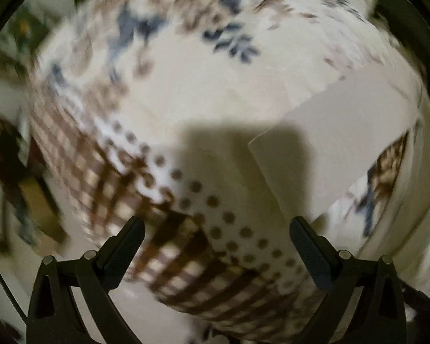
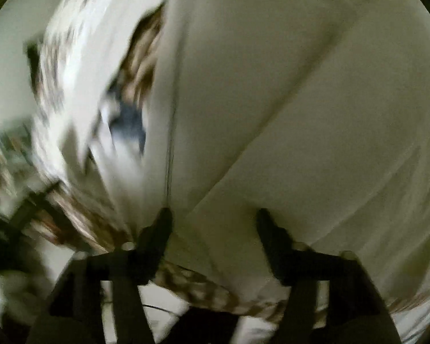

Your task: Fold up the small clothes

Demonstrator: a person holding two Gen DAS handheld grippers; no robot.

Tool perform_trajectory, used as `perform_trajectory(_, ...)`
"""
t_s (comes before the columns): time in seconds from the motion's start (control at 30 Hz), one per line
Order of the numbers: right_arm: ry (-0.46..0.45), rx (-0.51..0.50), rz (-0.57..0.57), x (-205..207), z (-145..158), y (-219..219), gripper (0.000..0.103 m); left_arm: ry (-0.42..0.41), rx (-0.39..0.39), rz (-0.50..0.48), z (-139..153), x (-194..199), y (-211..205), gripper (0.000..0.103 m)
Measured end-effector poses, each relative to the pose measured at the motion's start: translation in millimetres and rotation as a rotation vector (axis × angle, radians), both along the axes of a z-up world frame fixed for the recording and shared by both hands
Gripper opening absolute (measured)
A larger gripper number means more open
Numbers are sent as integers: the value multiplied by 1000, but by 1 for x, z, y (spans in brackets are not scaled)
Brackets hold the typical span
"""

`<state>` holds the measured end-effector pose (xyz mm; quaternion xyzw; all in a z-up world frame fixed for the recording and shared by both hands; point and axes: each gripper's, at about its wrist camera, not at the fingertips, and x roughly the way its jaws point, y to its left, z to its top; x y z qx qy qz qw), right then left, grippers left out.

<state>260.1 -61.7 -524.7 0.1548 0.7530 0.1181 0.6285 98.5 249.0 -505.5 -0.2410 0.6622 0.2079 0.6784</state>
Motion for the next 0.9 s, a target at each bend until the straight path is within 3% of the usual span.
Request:
perform_trajectory(0.1, 1, -31, -120, -7, -4, -37, 64, -95, -251, 150, -25, 3, 15, 103)
perform_trajectory(0.17, 3, -68, -181, -14, -8, -63, 64, -159, -308, 193, -33, 11, 14, 100)
perform_trajectory(0.2, 10, -86, -204, -19, -10, -73, 64, -182, -290, 190, -35, 18, 11, 96)
perform_trajectory(0.23, 17, -100, -231, -23, -11, -84, 64, -197, -234, 164, -34, 27, 5, 79)
perform_trajectory(0.27, 25, -108, -261, -30, -15, -94, 64, -185, -147, 127, -30, 36, -3, 48)
perform_trajectory(0.33, 37, -125, -289, -34, -12, -110, 64, -174, -27, 72, -21, 46, -17, 16)
perform_trajectory(0.37, 37, -137, -297, -42, -13, -116, 64, -182, 18, 44, -14, 50, -24, 6)
perform_trajectory(0.47, 32, -163, -306, -58, -14, -127, 64, -206, 123, -71, 11, 61, -55, 5)
perform_trajectory(0.6, 34, -181, -335, -89, -18, -141, 64, -269, 243, -376, 56, 72, -147, 5)
perform_trajectory(0.73, 31, -187, -367, -122, -19, -158, 64, -326, 239, -711, 78, 64, -262, 5)
perform_trajectory(0.9, 12, -202, -411, -147, -13, -188, 64, -342, 163, -966, 79, 42, -372, 5)
